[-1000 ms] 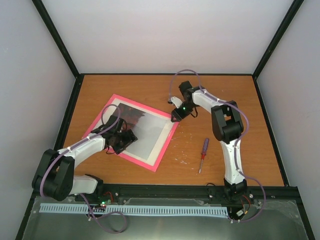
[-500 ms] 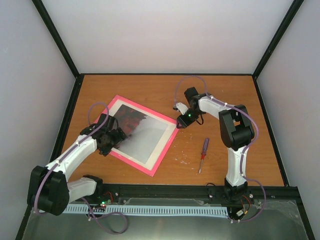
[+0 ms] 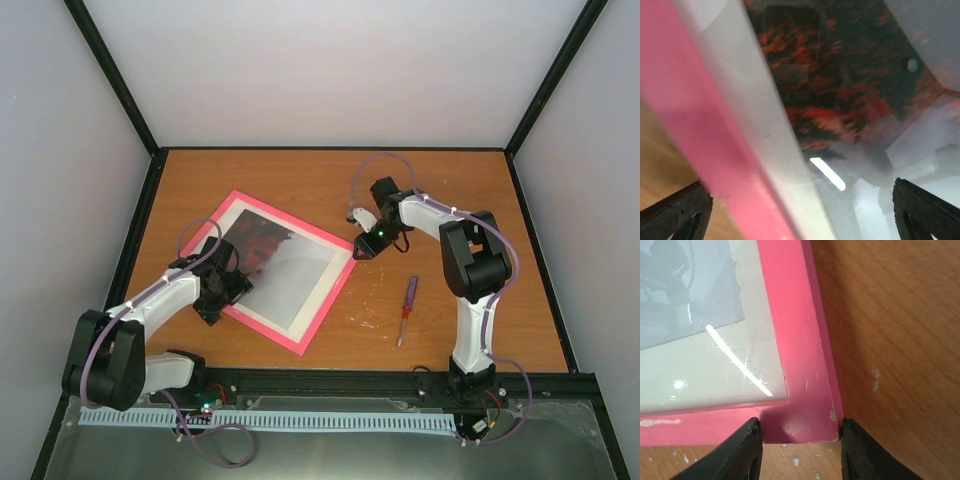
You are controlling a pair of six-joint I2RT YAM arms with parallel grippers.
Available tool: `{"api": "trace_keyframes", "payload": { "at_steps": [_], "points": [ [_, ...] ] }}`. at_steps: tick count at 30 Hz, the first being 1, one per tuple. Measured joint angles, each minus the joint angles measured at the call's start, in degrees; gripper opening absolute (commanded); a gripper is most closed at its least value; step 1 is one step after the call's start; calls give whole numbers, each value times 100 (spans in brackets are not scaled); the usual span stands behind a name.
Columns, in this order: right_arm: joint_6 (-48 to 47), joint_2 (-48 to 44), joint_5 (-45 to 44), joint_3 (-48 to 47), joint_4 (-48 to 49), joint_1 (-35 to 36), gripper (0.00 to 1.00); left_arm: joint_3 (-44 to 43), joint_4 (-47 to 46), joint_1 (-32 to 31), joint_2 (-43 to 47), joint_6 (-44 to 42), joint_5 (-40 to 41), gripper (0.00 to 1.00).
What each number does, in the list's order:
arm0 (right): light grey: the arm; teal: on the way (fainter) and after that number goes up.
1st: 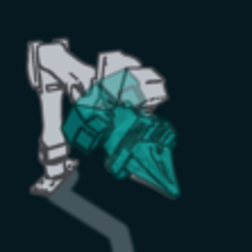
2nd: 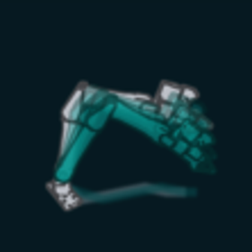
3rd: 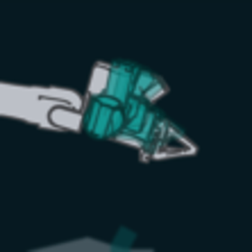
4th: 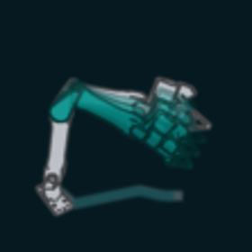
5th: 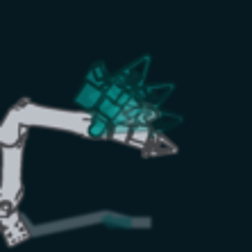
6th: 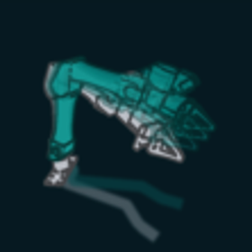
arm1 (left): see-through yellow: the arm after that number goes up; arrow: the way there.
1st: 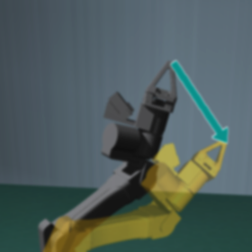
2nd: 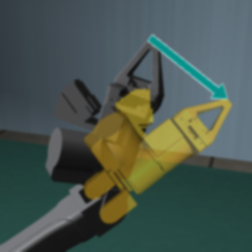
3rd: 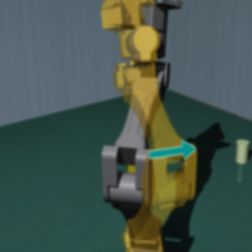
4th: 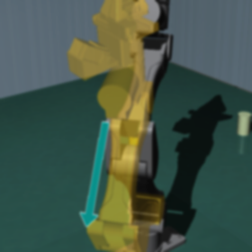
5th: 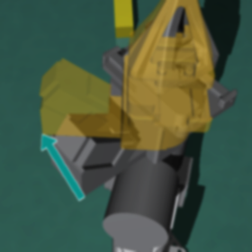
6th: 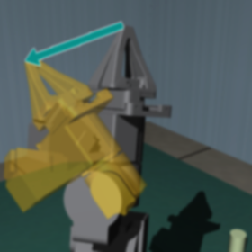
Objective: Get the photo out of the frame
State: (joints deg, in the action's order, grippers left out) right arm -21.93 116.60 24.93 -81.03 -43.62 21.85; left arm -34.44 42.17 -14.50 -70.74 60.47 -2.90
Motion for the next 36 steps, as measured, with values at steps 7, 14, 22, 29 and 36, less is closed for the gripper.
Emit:
{"api": "trace_keyframes", "payload": {
  "at_steps": [7, 14, 22, 29, 36],
  "points": [
    [-319, -291, 140, 404, -72, -2, 42, -103, -496, 2, -400, -164, 199, 91],
    [-721, -975, 155, 1108, -332, -4, 43, -481, -1102, 57, -1021, -608, 424, 83],
    [-809, -1401, 599, 1633, -396, 337, 44, -1034, -2004, 52, -1797, -1156, 219, 81],
    [-796, -1436, 713, 1657, -476, 404, 44, -1711, -2223, 52, -2490, -1705, 262, 82],
    [-691, -2011, 931, 1521, -651, 153, 47, -2345, -2052, -48, -2540, -2411, 549, 81]
  ]
}}
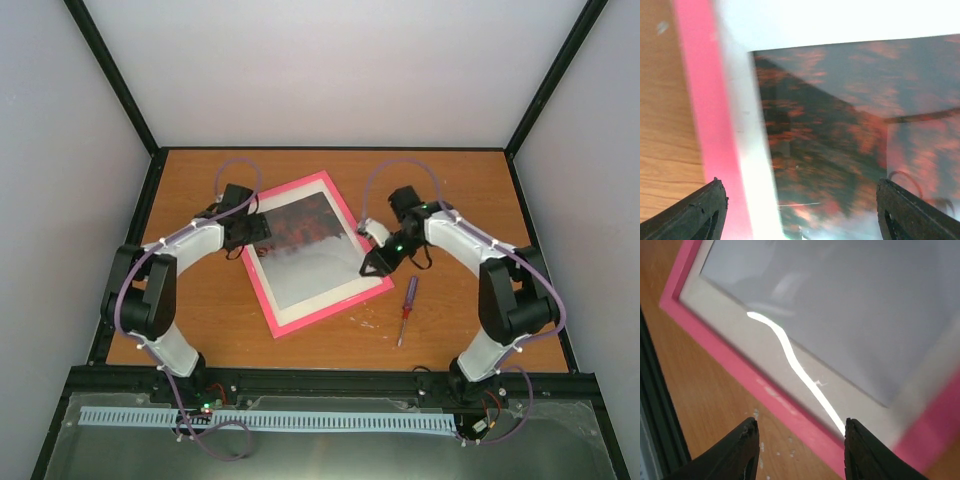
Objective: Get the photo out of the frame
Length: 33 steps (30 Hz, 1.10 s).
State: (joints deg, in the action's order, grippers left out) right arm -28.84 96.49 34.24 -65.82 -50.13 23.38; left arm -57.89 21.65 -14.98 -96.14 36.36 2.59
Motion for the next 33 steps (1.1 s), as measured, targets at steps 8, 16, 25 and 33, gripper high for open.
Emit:
{"api": "trace_keyframes", "payload": {
  "at_steps": [8, 16, 25, 33],
  "points": [
    [608, 42, -79, -317, 334, -990, 49, -680, 393, -997, 264, -415, -203, 72],
    [855, 719, -83, -323, 503, -1025, 51, -588, 223, -2072, 387, -1054, -820, 48],
    [1014, 721, 238, -197, 710, -1499, 53, -621, -175, -3556, 175, -3062, -1405, 47],
    [975, 343, 640, -70, 748, -1932, 54, -973, -201, -3788, -688, -4199, -1482, 47]
  ]
}}
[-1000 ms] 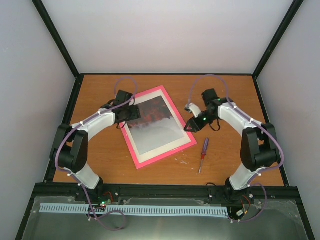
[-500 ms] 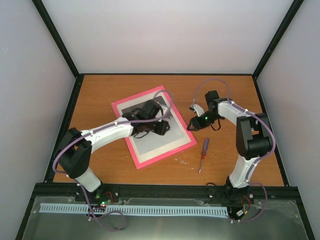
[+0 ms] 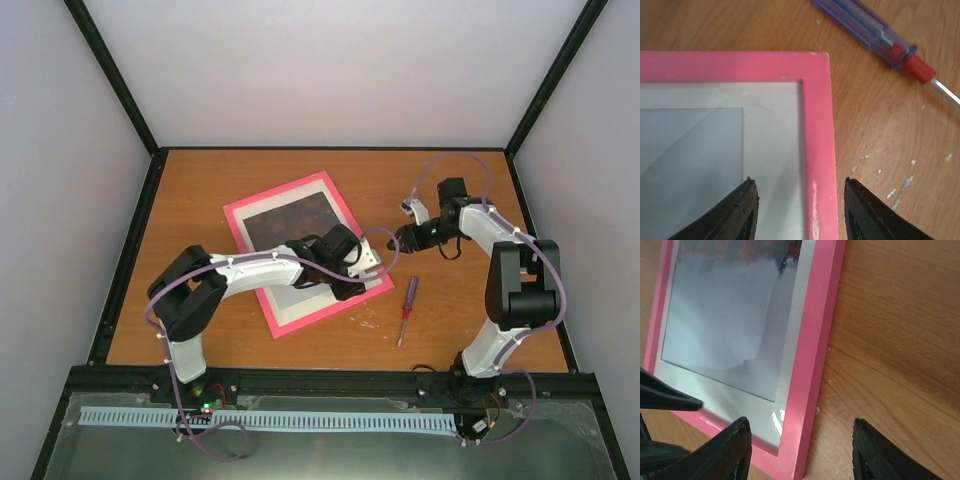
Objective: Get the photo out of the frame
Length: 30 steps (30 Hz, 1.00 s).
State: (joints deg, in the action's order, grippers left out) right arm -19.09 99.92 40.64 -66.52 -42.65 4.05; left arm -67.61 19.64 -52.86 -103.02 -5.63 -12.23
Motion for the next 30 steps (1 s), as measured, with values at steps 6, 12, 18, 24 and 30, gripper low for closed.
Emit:
{"api": "trace_keyframes", "payload": {
  "at_steps": [6, 12, 18, 24, 30],
  "points": [
    [-44, -247, 166, 81, 24, -212, 55, 0, 61, -181, -280, -470, 0, 45],
    [-101, -247, 286, 140, 24, -271, 56, 98, 61, -251, -284, -699, 28, 45],
    [-111, -247, 354, 144, 24, -286, 56, 269, 90, -251, -286, -787, 195, 40],
    [-120, -247, 398, 146, 24, -286, 56, 378, 81, -280, -286, -837, 382, 40],
    [-122, -247, 431, 173, 26, -286, 56, 442, 52, -356, -289, -870, 551, 35]
  ]
}}
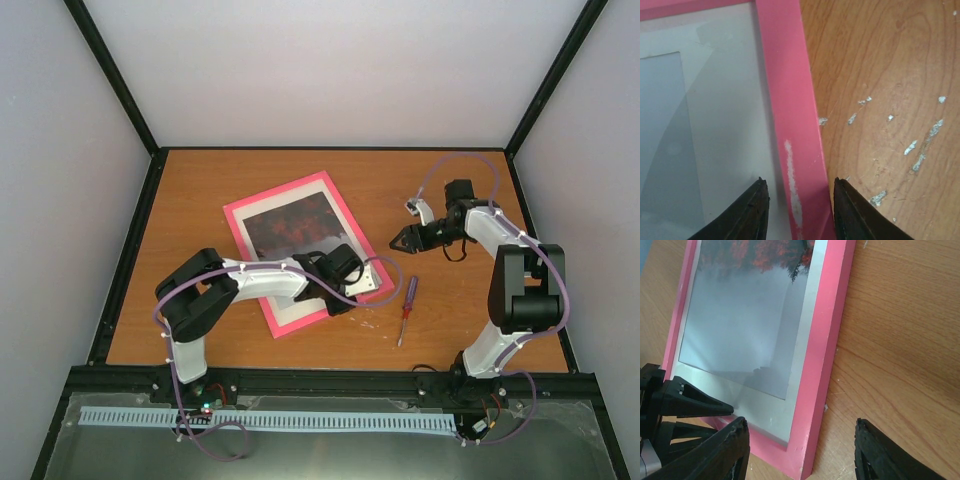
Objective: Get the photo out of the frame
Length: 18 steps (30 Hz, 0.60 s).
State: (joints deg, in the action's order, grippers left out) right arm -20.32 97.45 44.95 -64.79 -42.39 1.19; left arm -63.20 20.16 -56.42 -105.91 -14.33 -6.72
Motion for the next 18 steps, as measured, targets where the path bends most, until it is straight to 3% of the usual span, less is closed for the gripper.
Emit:
{"api": "trace_keyframes", "payload": {
  "at_steps": [5, 10, 18],
  "points": [
    [-2, 0, 13, 15, -2, 0, 56, 55, -85, -87, 0, -33, 162, 23],
    [-9, 0, 9, 15, -2, 0, 56, 94, -120, -140, 42, 116, 378, 3],
    [-754, -664, -107, -125, -527, -400, 54, 164, -7, -133, 188, 70, 415, 1]
  ]
}}
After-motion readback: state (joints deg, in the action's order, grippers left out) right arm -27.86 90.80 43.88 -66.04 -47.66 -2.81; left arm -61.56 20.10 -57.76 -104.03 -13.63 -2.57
